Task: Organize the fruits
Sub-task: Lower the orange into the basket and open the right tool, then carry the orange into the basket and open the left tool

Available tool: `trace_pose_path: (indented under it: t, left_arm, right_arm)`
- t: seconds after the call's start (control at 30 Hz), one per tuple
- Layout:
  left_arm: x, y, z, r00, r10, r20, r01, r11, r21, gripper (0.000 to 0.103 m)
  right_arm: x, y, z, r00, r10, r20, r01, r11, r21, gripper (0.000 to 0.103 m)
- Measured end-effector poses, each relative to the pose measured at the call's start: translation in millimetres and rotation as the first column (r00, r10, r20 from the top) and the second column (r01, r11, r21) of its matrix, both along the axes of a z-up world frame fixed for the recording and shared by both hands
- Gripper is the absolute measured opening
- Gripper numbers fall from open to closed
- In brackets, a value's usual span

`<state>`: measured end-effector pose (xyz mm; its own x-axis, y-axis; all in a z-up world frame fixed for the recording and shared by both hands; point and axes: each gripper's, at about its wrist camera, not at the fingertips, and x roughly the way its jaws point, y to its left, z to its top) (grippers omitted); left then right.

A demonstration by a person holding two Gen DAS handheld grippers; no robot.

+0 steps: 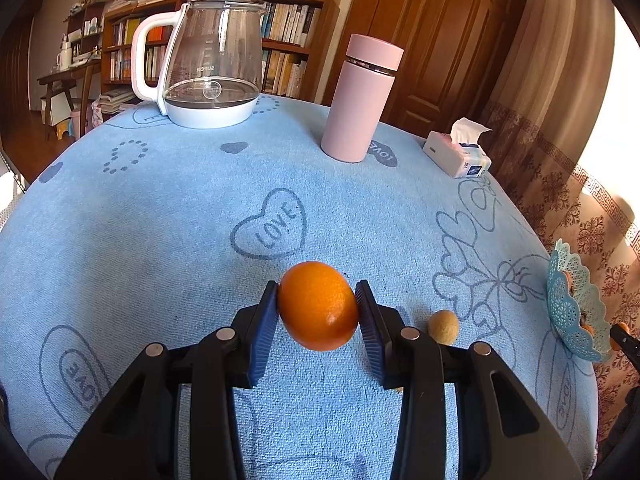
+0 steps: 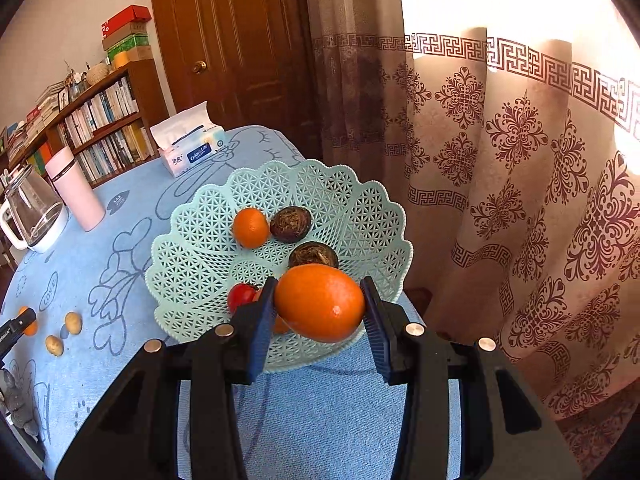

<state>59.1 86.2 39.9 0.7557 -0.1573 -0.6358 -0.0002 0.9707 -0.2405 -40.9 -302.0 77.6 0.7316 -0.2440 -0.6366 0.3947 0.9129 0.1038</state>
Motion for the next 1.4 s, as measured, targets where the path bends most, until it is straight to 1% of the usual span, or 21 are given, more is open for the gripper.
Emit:
trace_pose_path:
  t: [0.13,0.2,0.23,0.53,0.93,1.17,1.4]
  left_arm:
    - [0.2,-0.4,-0.4,1.0,0.0,-0.003,0.0,1.0,0.001,0.039]
    - [0.3,-1.0,-0.4,1.0,-0.002,-0.002,0.002,1.0,0.003,0.039]
    - [0.2,-1.1,-0.3,1.0,-0.002,-0.002,0.002,1.0,0.003,0.039]
    - [1.1,-2.3,-1.4,1.0,-0.004,-0.003,0.004,1.0,0.01,0.039]
    - [1.2,-12.8,0.9,1.0,-0.022,-0.013,0.022,0.999,0.031,0.039]
    - [-3.1,-33.9,12.4,0.998,-0.064,-0.003,0.064,0.997,0.044,0.039]
    - [-5.0,-73.5,27.1,0.99,-0.141,0.017,0.14,0.988,0.059,0.039]
  right_arm:
    - [2.0,-8.6,-5.5,1.0,-0.026,-0.012,0.026,1.0,0.007,0.043]
    - [-0.6,-9.6,-4.6,1.0,-0.029,-0.003,0.029,1.0,0.005,0.049]
    - [-1.9,-9.8,-3.7,1.0,-0.031,0.002,0.031,1.0,0.003,0.05]
    - [-17.2,-6.5,2.4,0.999,-0.034,0.034,0.033,0.999,0.03,0.05]
    - [-45.7,-7.8,-2.9,0.998,-0.028,0.05,0.024,0.996,0.088,0.05]
    - [-49.9,-5.5,-13.6,0.999,0.003,0.044,-0.009,0.991,0.133,0.05]
    - [-50.9,0.4,-25.4,0.998,0.044,0.035,-0.049,0.983,0.175,0.05]
